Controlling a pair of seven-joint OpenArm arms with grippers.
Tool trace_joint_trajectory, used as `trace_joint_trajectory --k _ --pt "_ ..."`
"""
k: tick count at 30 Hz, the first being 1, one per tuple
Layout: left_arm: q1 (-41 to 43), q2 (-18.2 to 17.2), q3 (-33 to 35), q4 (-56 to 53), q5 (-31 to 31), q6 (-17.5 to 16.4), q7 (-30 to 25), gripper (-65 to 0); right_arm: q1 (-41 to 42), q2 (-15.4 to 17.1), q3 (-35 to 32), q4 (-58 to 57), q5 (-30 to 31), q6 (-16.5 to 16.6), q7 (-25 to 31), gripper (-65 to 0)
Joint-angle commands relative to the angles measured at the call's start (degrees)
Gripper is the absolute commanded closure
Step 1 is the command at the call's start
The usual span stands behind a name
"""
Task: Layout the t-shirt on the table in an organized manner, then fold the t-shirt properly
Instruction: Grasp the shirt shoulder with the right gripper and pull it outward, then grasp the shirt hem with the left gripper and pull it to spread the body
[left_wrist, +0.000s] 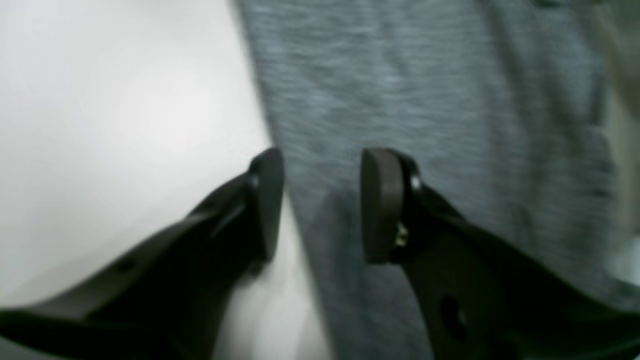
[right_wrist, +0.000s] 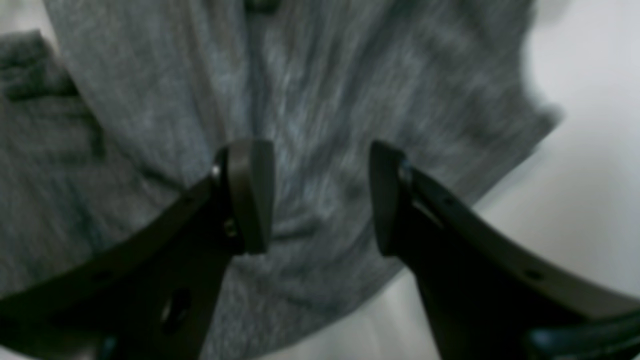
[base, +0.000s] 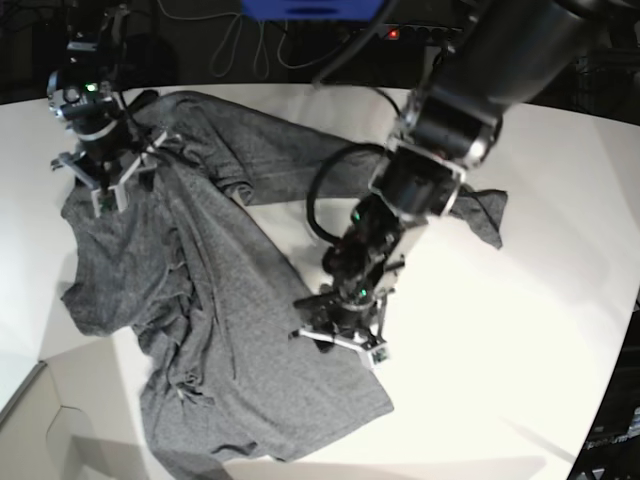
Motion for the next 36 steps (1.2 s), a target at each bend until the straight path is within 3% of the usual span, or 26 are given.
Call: trace_joint_trajectory --k 1,5,8,12,16,22,26,30,36 --pt "-0.7 -1.4 0.2 4.8 0.2 -0.3 -1.5 -25.1 1.0 0.4 0.2 2.2 0.5 0.0 1.4 -31.0" --pt "4.7 -6.0 0.0 17.2 0.2 0.1 -1.4 -25.1 5.0 -0.5 -0.3 3.6 0.6 0.1 1.4 -31.0" --pt "9.9 -12.6 -0.1 26.8 0.2 0.2 -1.4 -25.1 9.4 -2.1 -1.4 3.0 0.6 0.3 1.0 -31.1" --pt "17.0 -21.0 -2.4 36.3 0.1 0.2 -1.4 -25.1 17.1 -2.8 -9.1 -2.1 0.6 0.3 1.0 -31.1" --pt "24.0 -25.5 -8.4 41.2 0.1 0.2 -1.4 -25.1 24.9 -3.7 -15.1 -12.8 0.6 0.0 1.4 -31.1" --pt "33.3 -28.3 -18.0 46.1 0.0 0.2 -1.4 -25.1 34.5 -5.7 -16.1 -31.1 0.6 0.0 4.9 -31.0" --pt "36.8 -29.2 -21.5 48.6 -2.9 0.2 -1.3 -25.1 36.4 -6.4 -17.7 -39.3 0.6 0.0 7.9 -31.0" --pt "37.6 -29.5 -23.5 48.6 -6.8 0.2 -1.3 -25.2 33.5 -6.4 -23.6 -40.5 0.6 0.0 8.4 -31.0" --pt "36.1 -29.3 -23.5 48.4 -7.1 0.2 0.4 -25.2 25.1 -6.2 -30.2 -34.0 0.6 0.0 8.3 -31.0"
